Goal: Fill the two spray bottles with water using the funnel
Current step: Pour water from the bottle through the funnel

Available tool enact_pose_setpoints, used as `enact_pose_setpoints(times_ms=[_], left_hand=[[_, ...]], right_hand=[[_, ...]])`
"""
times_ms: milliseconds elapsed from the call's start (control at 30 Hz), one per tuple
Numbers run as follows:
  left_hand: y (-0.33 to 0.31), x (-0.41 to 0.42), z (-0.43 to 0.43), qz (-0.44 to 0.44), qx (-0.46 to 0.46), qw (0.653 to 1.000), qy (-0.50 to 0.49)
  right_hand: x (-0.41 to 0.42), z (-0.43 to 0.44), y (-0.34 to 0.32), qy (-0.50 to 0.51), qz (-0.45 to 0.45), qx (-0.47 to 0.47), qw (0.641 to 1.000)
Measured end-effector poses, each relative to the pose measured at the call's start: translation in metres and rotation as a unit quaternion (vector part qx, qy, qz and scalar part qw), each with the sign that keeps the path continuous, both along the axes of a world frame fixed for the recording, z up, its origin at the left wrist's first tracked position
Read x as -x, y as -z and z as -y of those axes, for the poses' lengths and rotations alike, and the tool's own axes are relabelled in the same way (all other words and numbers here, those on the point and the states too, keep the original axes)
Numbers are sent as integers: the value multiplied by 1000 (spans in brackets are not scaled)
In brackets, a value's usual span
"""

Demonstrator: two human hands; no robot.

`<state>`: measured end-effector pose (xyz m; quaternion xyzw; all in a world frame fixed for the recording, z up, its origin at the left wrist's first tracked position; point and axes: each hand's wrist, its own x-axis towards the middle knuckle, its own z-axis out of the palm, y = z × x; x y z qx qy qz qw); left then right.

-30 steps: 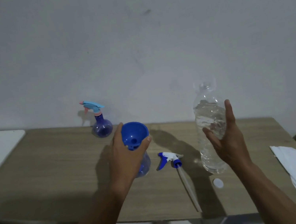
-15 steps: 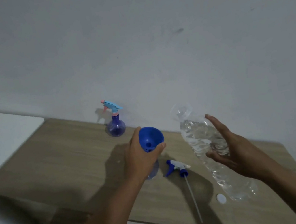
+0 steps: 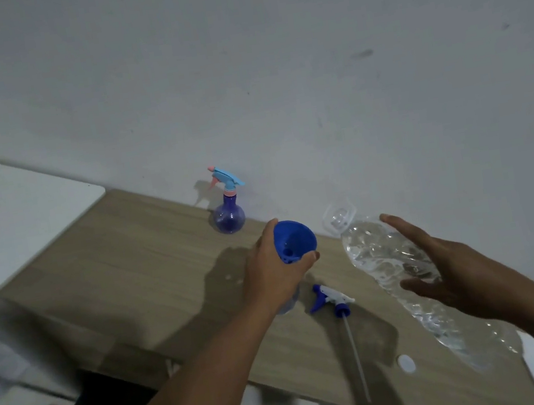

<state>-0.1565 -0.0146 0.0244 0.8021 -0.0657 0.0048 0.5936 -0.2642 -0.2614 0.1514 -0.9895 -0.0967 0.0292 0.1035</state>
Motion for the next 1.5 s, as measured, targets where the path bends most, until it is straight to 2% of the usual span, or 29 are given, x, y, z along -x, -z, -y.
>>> enact_pose_setpoints(times_ms=[733, 1500], left_hand=[[0, -3, -2, 24, 28, 999, 12], [2, -4, -2, 17, 18, 1000, 9]], right_hand=[[-22, -13, -22, -14, -48, 74, 996], [-22, -10, -24, -23, -51, 86, 995]])
